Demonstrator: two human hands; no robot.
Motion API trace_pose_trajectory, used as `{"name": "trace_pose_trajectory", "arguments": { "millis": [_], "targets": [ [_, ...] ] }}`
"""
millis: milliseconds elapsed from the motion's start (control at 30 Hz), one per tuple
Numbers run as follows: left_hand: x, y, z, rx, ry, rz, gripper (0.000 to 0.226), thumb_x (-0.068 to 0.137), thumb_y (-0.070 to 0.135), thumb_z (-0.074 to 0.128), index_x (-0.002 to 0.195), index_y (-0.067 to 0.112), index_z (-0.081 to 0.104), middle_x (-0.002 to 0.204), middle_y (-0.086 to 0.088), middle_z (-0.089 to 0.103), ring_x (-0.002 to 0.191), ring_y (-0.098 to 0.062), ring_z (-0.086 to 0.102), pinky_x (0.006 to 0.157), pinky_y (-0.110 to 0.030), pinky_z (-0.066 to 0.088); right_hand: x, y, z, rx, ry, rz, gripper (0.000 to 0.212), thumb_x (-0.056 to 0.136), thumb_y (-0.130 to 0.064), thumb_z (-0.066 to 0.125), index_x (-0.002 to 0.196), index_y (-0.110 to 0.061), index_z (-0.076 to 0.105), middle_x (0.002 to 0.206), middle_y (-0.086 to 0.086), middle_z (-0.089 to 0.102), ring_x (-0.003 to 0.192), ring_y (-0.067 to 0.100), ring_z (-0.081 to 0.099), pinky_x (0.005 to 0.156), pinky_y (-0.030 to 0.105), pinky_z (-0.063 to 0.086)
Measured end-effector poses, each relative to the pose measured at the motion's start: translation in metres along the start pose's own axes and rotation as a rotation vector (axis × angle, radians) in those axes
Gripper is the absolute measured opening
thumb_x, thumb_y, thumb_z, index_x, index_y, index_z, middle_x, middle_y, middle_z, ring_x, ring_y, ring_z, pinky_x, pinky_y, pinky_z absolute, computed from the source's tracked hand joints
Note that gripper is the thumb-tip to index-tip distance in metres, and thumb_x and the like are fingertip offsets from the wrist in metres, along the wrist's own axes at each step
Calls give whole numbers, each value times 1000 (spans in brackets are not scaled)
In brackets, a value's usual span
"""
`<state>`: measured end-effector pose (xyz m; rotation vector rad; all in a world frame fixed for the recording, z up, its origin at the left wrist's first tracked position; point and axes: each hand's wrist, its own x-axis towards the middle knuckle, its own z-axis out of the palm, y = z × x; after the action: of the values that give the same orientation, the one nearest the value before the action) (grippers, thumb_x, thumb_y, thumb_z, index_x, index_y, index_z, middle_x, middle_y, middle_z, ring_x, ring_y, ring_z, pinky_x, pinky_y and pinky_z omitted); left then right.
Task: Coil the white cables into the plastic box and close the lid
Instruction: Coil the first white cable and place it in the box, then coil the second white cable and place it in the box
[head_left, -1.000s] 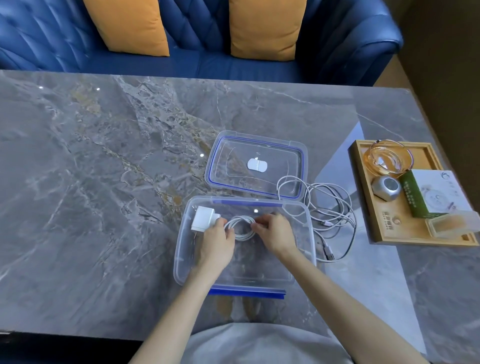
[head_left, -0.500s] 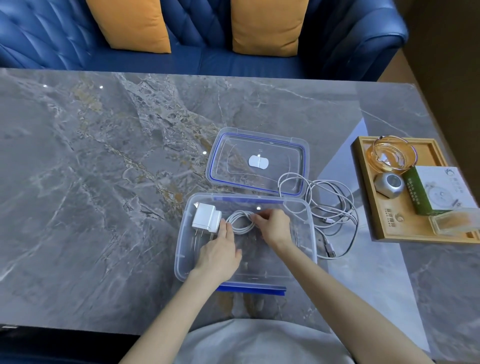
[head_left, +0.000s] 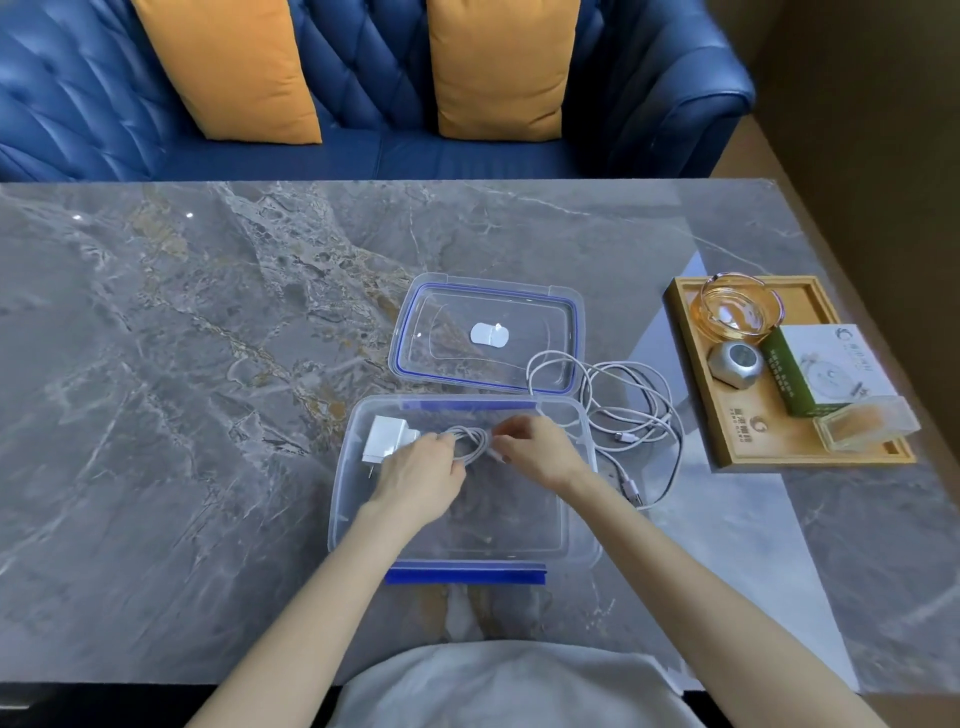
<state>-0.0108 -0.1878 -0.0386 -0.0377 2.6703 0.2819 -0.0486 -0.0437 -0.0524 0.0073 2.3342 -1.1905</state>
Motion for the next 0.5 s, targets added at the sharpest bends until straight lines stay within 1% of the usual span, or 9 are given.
{"name": "trace_pose_trajectory", "arguments": {
  "millis": [67,133,233,300,367,433,500],
  "targets": [
    [6,2,-9,9,53,15,34,94,28,37,118,10,50,121,-12,58,107,-34,56,83,-41,46,-13,-6,-13,-90,-11,-73,25,87,-16,53,107,-7,64,97,13,69,87,24,62,77,27,44],
    [11,8,-21,-3,119,26,31,93,28,39,116,12,54,118,-10,61,106,-32,57,80,-38,45,-27,-11,-28,-177,-8,-162,27,88,-17,52,113,-8,60,103,12,68,95,26,62,82,28,43],
    [17,24,-39,-30,246,64,29,91,26,42,113,14,58,112,-8,65,103,-31,59,80,-38,47,-51,-10,-50,-273,69,-303,26,88,-15,52,112,-9,59,99,10,68,90,27,61,81,32,44],
    [19,41,-47,-37,323,139,28,92,25,42,113,15,59,112,-7,64,104,-30,57,80,-37,46,-63,-1,-64,-349,181,-372,25,88,-16,52,111,-10,60,100,8,68,91,27,62,81,38,49],
    [22,59,-49,-32,370,250,28,93,24,42,111,13,60,111,-8,64,105,-29,56,81,-37,43,-73,14,-77,-423,312,-405,24,87,-15,54,109,-10,61,102,9,67,94,27,62,78,42,52],
    [26,78,-43,-58,404,359,26,92,23,45,108,11,62,109,-9,64,104,-30,56,83,-38,42,-81,33,-89,-496,429,-421,22,82,-13,58,103,-9,64,98,11,67,92,32,63,70,40,55],
    [29,96,-34,-90,444,451,25,90,23,48,103,9,64,104,-11,66,98,-32,58,81,-39,44,-87,54,-99,-544,523,-403,23,75,-10,62,98,-8,65,95,12,67,87,35,64,66,35,53]
  ]
}}
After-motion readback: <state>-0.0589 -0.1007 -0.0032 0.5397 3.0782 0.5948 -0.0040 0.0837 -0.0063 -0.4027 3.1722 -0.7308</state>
